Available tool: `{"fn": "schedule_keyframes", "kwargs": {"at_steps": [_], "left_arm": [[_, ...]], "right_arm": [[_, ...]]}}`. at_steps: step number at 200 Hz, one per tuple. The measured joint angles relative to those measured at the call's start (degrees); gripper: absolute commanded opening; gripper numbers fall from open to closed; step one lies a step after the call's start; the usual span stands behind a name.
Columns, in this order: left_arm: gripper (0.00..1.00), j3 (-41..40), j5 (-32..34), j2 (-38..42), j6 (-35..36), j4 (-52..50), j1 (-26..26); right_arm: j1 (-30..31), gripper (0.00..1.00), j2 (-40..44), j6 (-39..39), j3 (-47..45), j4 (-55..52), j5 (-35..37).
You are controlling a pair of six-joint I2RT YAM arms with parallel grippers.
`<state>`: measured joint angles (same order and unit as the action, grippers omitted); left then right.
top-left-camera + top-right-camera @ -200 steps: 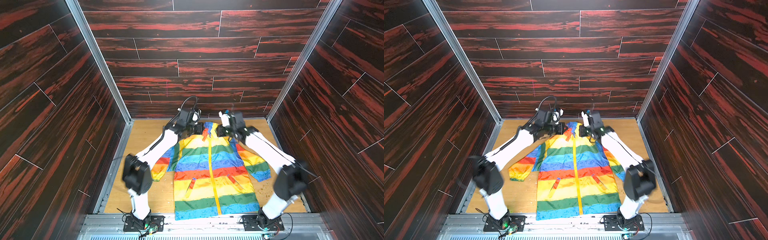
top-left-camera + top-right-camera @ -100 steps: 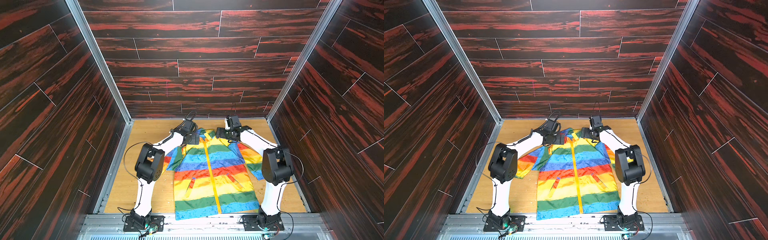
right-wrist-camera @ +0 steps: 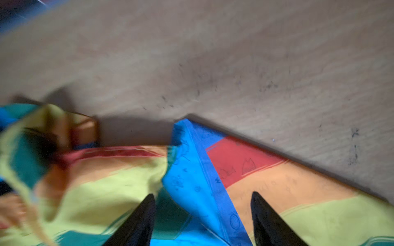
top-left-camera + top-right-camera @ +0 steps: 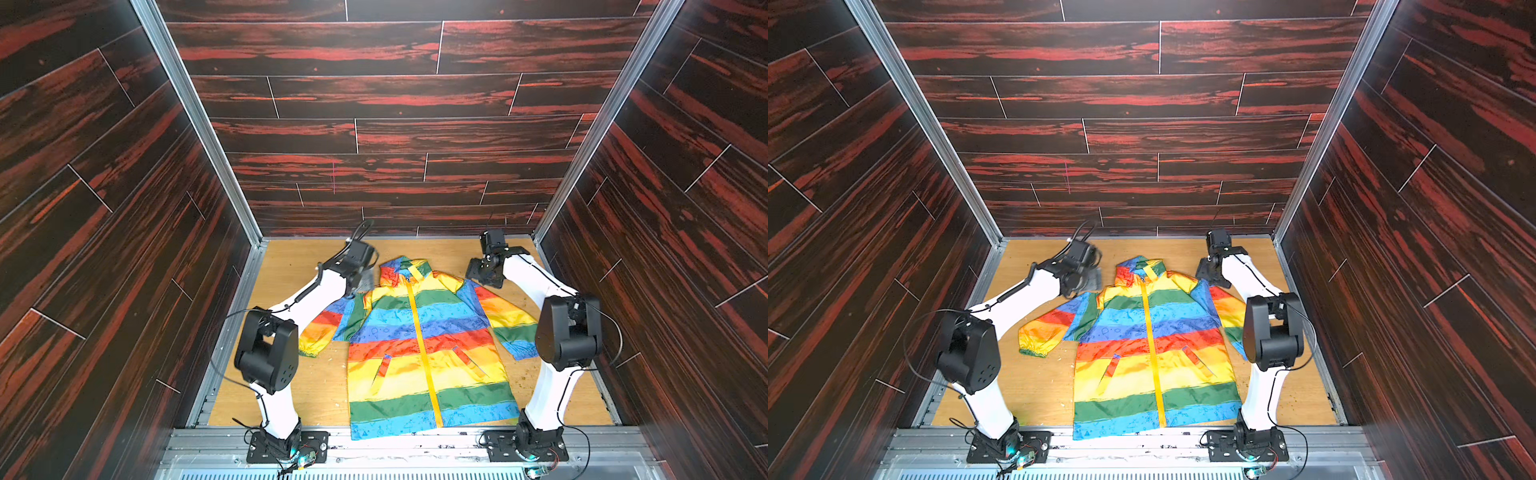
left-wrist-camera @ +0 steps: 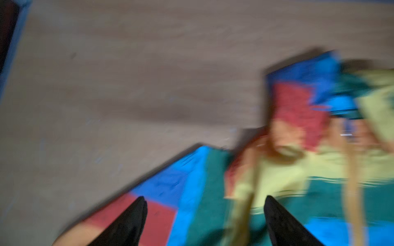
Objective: Unzip the jacket
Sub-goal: Flatten out the jacket at the center of the board.
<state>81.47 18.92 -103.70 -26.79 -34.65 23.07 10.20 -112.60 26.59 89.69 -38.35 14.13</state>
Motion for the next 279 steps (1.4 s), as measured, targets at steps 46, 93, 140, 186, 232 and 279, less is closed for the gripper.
{"fn": "schedule_keyframes", "kwargs": {"at_steps": [46, 93, 140, 186, 232, 279], "left_arm": [[0.89, -6.6, 2.8, -0.2, -2.7, -5.2, -1.8], [0.83, -6.3, 3.7, -3.5, -3.5, -6.6, -1.7], [0.75, -7.4, 4.3, -5.9, -5.5, -8.6, -1.7], [0.48, -11.1, 3.7, -5.9, -8.0, -9.0, -1.7], [0.09, -13.4, 3.6, -5.3, -9.5, -9.3, -2.4], [0.00, -16.7, -0.2, 4.2, -9.7, -12.5, -2.5]], "right_arm": [[-1.4, 0.72, -4.9, -0.4, 1.4, -4.3, -1.6], [-1.6, 0.68, -12.1, -1.4, 7.5, -5.9, -2.2], [-1.6, 0.50, -13.9, -1.1, 8.1, -6.5, -2.9], [-1.9, 0.21, -12.1, 1.0, 4.5, -4.2, -2.7], [-2.3, 0.00, -7.0, 2.8, -3.5, -0.9, -2.9], [-4.5, 0.00, 1.5, 4.5, -14.9, -0.2, -1.2]]}}
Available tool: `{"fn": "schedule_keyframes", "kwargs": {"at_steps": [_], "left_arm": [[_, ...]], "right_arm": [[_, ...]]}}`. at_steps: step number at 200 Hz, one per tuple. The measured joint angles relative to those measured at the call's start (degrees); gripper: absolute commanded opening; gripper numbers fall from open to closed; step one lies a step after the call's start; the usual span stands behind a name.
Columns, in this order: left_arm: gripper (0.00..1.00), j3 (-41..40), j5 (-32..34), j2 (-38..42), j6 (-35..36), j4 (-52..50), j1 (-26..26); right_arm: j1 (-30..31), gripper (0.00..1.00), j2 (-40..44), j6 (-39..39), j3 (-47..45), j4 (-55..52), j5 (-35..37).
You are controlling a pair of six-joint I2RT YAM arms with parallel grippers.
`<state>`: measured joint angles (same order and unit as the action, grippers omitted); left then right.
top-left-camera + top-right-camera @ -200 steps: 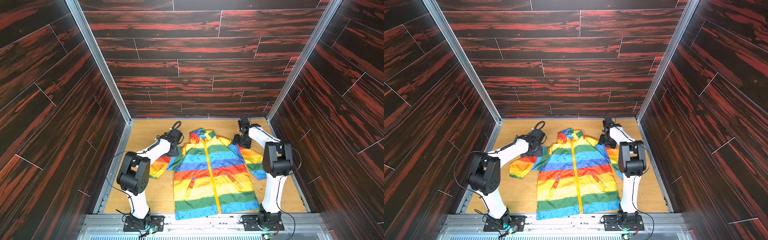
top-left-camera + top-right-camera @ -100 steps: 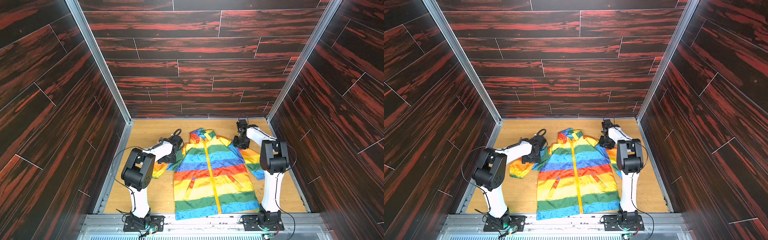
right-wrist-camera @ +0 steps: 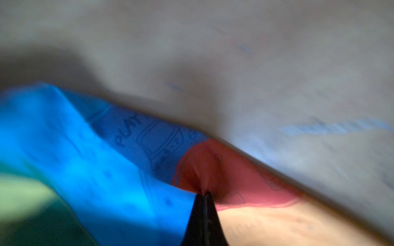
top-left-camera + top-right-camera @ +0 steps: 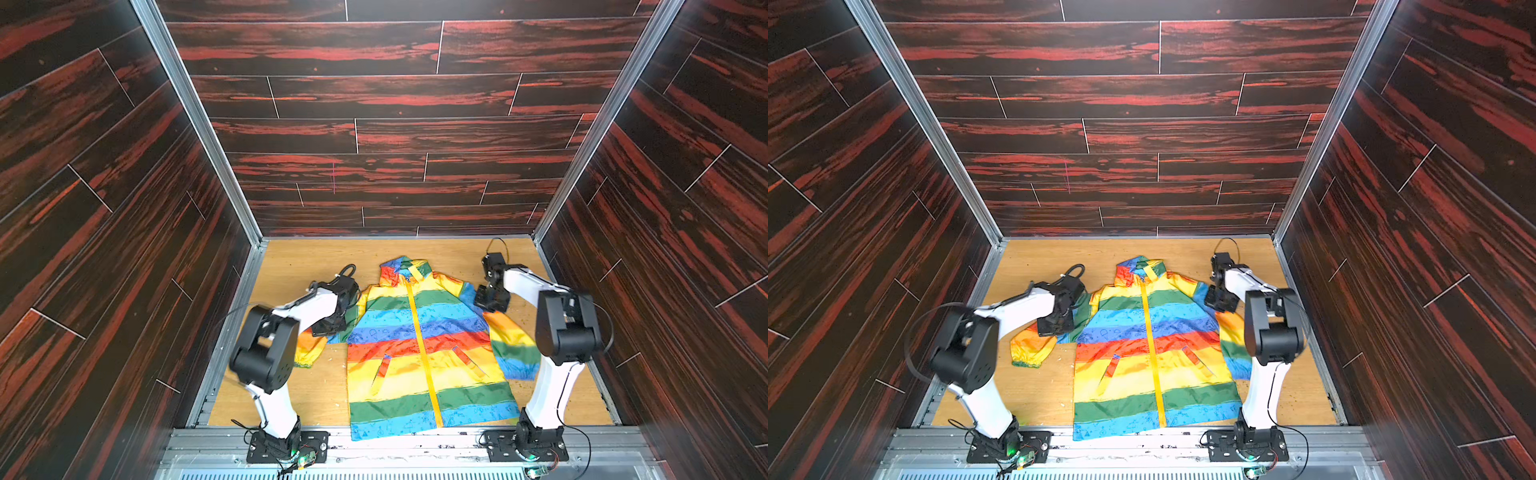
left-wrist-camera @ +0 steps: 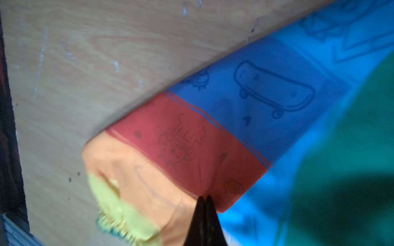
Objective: Unzip the jacket
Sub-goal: Flatten out the jacket at the center of the board.
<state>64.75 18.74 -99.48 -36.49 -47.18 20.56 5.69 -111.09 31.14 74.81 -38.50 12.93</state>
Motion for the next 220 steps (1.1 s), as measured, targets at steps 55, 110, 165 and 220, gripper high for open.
{"fn": "schedule_keyframes", "kwargs": {"at_steps": [55, 110, 165, 220], "left_arm": [[0.00, -2.2, -3.1, 8.6, -0.8, -6.2, -0.1], [0.39, 13.7, 8.3, 2.5, 5.7, -15.2, -5.0], [0.62, 31.7, 24.6, -19.1, 9.4, -23.4, -15.6], [0.62, 15.3, 6.3, 7.7, 7.5, -17.9, 0.8]], "right_arm": [[-8.1, 0.00, 9.8, 1.5, -10.6, 1.6, 1.7], [-7.9, 0.00, 9.8, 1.3, -10.7, 4.1, -0.7], [-7.7, 0.00, 9.8, 0.8, -11.1, 6.1, -4.0], [-6.6, 0.62, 10.1, -0.7, -11.3, 8.5, -7.6]]}}
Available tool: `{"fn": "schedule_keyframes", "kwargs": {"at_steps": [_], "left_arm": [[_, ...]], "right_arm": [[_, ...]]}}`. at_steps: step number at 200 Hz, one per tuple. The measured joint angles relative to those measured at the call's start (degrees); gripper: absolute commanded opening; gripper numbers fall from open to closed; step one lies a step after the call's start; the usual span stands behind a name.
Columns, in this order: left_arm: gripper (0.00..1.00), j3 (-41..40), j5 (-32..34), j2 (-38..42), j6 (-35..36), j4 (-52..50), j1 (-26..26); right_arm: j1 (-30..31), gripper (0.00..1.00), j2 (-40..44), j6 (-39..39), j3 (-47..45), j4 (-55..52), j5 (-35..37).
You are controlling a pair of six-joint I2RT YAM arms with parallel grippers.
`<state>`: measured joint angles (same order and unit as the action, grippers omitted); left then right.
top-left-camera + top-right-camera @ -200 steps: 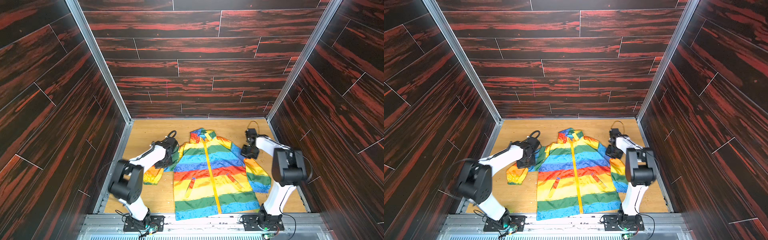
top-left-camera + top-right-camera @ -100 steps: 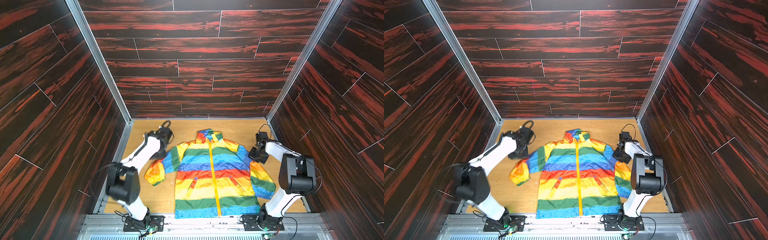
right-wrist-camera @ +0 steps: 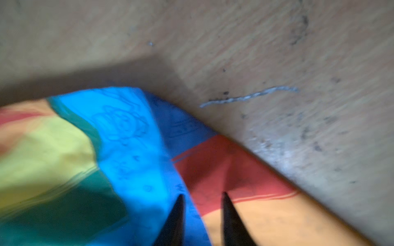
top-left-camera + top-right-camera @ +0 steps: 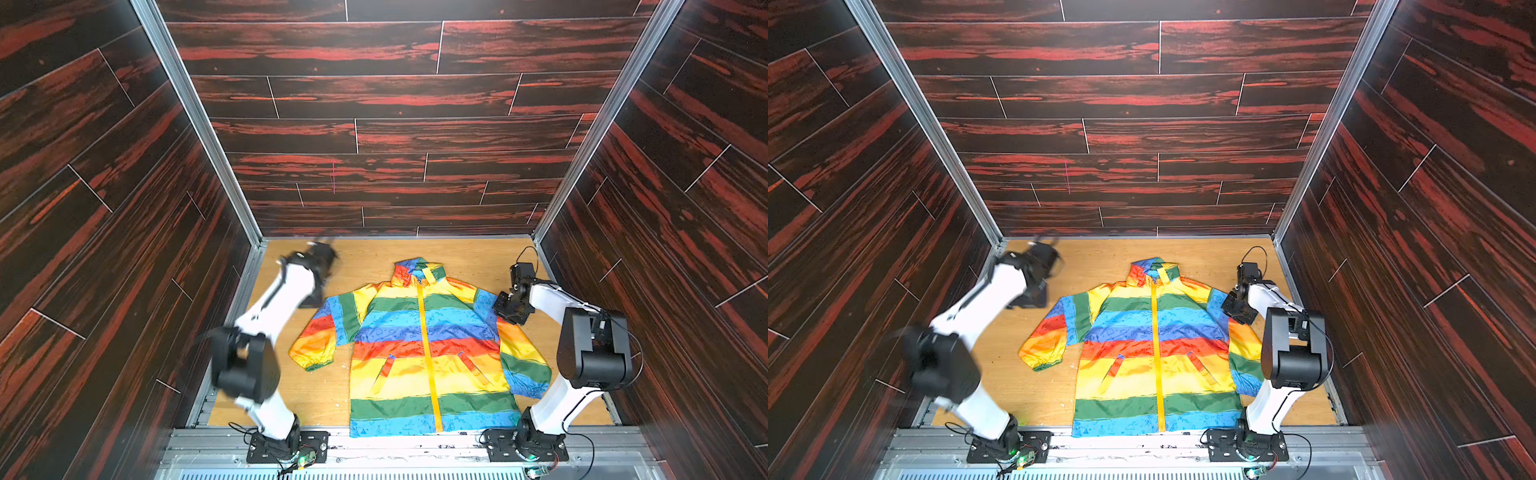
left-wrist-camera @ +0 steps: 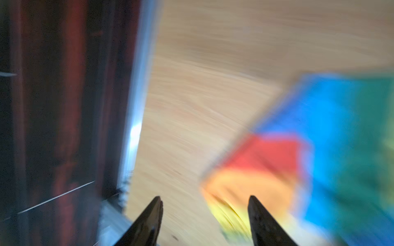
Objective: Unzip the jacket
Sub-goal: Flatten out the jacket at the center of the board.
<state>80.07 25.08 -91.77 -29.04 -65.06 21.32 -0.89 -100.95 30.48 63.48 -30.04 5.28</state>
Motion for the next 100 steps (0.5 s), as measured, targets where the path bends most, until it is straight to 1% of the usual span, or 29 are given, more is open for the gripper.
{"fn": "schedule_keyframes", "kwargs": {"at_steps": [5, 13, 20, 27, 43, 56, 82, 100], "left_arm": [[0.62, -2.3, -1.3, 1.5, -1.5, 0.5, 3.5], [0.62, -6.6, -3.1, 3.1, -3.6, 1.3, 7.6], [0.62, -10.6, -4.6, 3.9, -5.5, 1.6, 9.9], [0.62, -15.0, -6.1, 4.4, -7.3, 2.0, 11.1], [0.62, -23.4, -8.9, 5.1, -10.6, 2.8, 11.8], [0.62, -27.5, -10.6, 6.0, -12.1, 3.5, 11.7], [0.62, -28.7, -11.9, 7.3, -12.5, 6.4, 11.6], [0.62, -28.5, -12.3, 7.4, -12.0, 9.0, 11.2]], "right_arm": [[0.2, 0.64, 0.3, 0.5, -0.2, 0.3, 0.1], [0.4, 0.64, 1.1, 0.2, -0.5, 0.6, 0.2], [0.6, 0.64, 2.1, 0.4, -0.9, 0.9, 0.2], [0.8, 0.64, 3.4, 0.4, -1.1, 1.2, 0.1], [1.1, 0.64, 6.8, 0.4, -1.3, 1.7, 0.0], [1.7, 0.64, 9.6, 0.3, -1.3, 2.5, -0.2], [4.9, 0.63, 15.1, -1.3, -1.9, 5.6, -1.7], [7.4, 0.62, 18.9, -3.3, -4.1, 8.9, -5.1]]}}
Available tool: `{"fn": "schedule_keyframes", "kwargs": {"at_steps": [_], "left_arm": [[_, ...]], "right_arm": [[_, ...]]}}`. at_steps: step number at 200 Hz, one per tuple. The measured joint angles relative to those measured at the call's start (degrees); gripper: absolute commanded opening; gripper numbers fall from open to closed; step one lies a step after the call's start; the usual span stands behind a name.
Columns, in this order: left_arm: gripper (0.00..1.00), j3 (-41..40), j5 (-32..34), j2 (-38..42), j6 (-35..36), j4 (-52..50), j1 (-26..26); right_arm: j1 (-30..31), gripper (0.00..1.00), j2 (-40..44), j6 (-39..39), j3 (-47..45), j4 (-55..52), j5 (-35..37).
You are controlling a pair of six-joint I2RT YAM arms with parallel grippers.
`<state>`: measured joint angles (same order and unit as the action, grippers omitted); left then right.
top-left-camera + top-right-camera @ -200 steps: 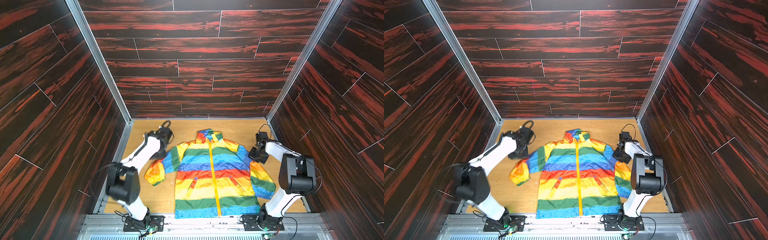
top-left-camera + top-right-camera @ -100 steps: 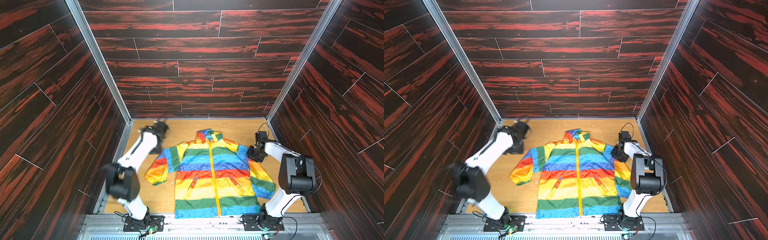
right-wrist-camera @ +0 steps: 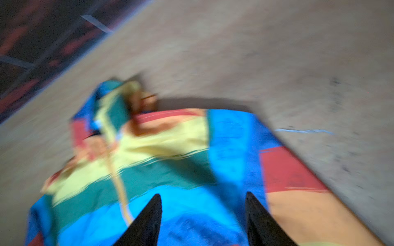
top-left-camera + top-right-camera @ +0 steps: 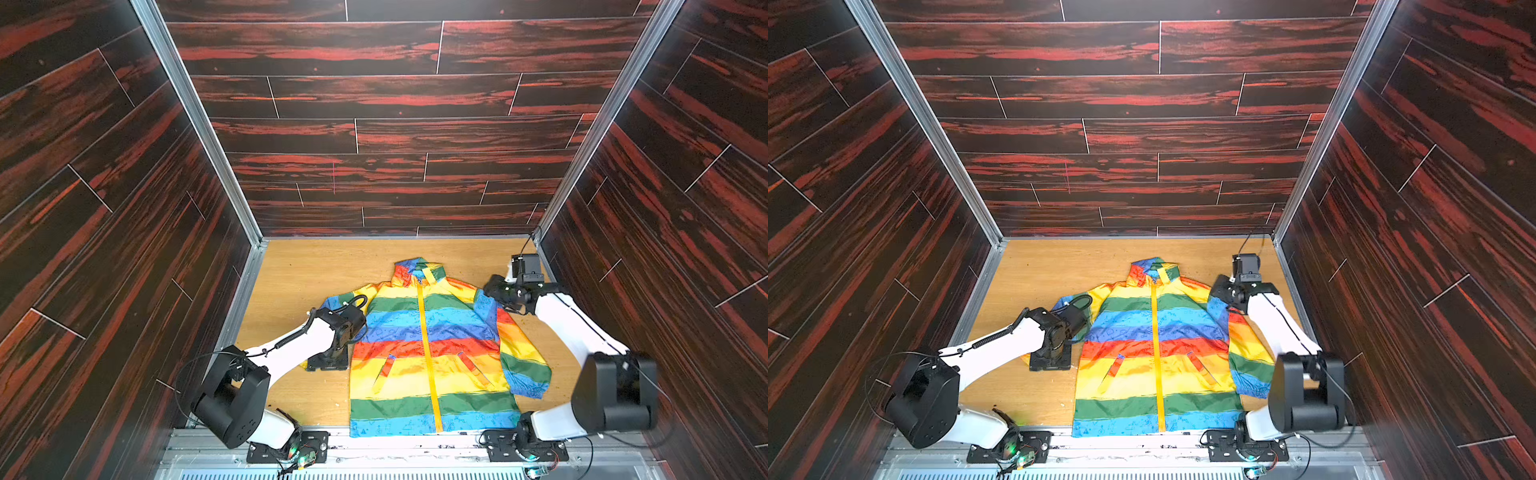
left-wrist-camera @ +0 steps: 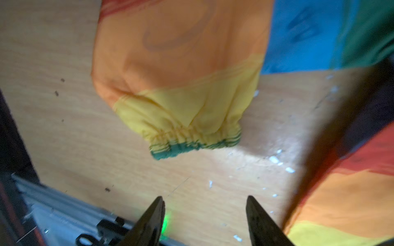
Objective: Unzip the jacket
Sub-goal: Flatten out the jacket at the center of the board.
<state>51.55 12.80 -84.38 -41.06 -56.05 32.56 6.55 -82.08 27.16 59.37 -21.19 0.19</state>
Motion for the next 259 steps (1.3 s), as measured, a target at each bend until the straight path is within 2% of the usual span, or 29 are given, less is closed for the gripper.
{"fn": "schedule_keyframes", "kwargs": {"at_steps": [35, 68, 92, 156, 185, 222, 259], "left_arm": [[0.61, 0.1, -0.5, -0.7, 1.6, 3.5, -3.3], [0.60, 0.7, -0.9, -4.5, 3.4, 5.7, -6.4], [0.58, 0.9, -1.7, -7.2, 4.5, 7.3, -6.7], [0.47, 0.9, -1.6, -9.9, 5.1, 9.2, -6.7], [0.32, 1.0, -1.4, -10.7, 5.0, 9.6, -6.7], [0.04, 1.2, 0.9, -11.5, 5.1, 8.8, -6.6], [0.01, 2.5, 3.5, -7.5, 4.2, 3.4, -6.8]], "right_arm": [[4.3, 0.62, 4.8, -3.8, -4.9, 5.3, -12.5], [12.6, 0.62, 5.2, -6.9, -5.4, 6.9, -20.1], [16.3, 0.62, 5.2, -7.6, -5.4, 7.8, -22.6], [16.4, 0.61, 5.0, -8.2, -5.4, 8.6, -23.1], [16.4, 0.61, 4.5, -8.2, -5.4, 8.6, -23.1], [16.4, 0.60, 4.5, -8.4, -5.4, 8.5, -22.6], [16.4, 0.60, 4.5, -8.4, -5.4, 8.7, -22.2]]}}
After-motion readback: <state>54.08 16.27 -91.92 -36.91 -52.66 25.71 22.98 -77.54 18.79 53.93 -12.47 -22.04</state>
